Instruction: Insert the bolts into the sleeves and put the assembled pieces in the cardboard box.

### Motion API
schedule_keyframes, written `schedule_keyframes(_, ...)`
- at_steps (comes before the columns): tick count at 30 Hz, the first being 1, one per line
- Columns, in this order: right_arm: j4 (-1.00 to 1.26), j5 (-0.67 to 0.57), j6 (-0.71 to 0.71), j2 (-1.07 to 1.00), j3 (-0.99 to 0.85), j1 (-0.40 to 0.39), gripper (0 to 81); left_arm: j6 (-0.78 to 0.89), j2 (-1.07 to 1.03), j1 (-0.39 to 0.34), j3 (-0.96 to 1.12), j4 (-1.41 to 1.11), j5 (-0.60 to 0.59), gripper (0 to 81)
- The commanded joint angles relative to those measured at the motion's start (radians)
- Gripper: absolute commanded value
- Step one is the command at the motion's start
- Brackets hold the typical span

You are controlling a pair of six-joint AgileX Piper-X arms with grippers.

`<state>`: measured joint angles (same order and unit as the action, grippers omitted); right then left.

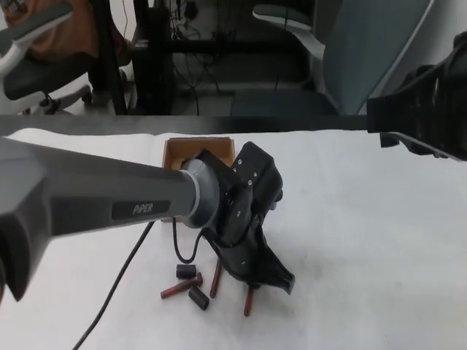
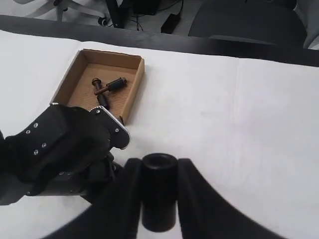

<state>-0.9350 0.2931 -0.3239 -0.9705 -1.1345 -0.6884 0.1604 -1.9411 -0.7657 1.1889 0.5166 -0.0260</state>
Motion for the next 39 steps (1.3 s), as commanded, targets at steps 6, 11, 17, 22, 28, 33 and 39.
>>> schedule_keyframes(6, 0.046, 0.007, 0.161, 0.018, -0.004, -0.012, 0.0, -0.056, 0.217, -0.008, -0.053, -0.038, -0.111, 1.8)
schedule_keyframes(11, 0.141, 0.007, 0.175, 0.098, 0.102, -0.052, 0.0, -0.056, 0.53, 0.019, -0.211, -0.169, -0.043, 1.8)
schedule_keyframes(17, 0.399, -0.008, 0.171, 0.283, 0.419, -0.143, 0.0, -0.048, 0.926, 0.035, -0.519, -0.359, -0.031, 1.8)
schedule_keyframes(22, 0.657, -0.101, 0.171, 0.346, 0.662, -0.28, 0.0, 0.013, 1.243, 0.034, -0.77, -0.608, -0.029, 1.8)
schedule_keyframes(28, 0.974, -0.065, 0.2, 0.227, 0.794, -0.422, 0.0, 0.066, 1.446, 0.034, -0.976, -0.94, -0.005, 1.8)
schedule_keyframes(33, 1.175, -0.073, 0.228, -0.002, 0.794, -0.492, 0.0, 0.092, 1.425, 0.034, -1.001, -0.924, -0.001, 1.8)
schedule_keyframes(39, 1.56, -0.078, 0.228, -0.214, 0.779, -0.537, 0.0, 0.048, 1.383, 0.034, -1.0, -0.925, -0.005, 1.8)
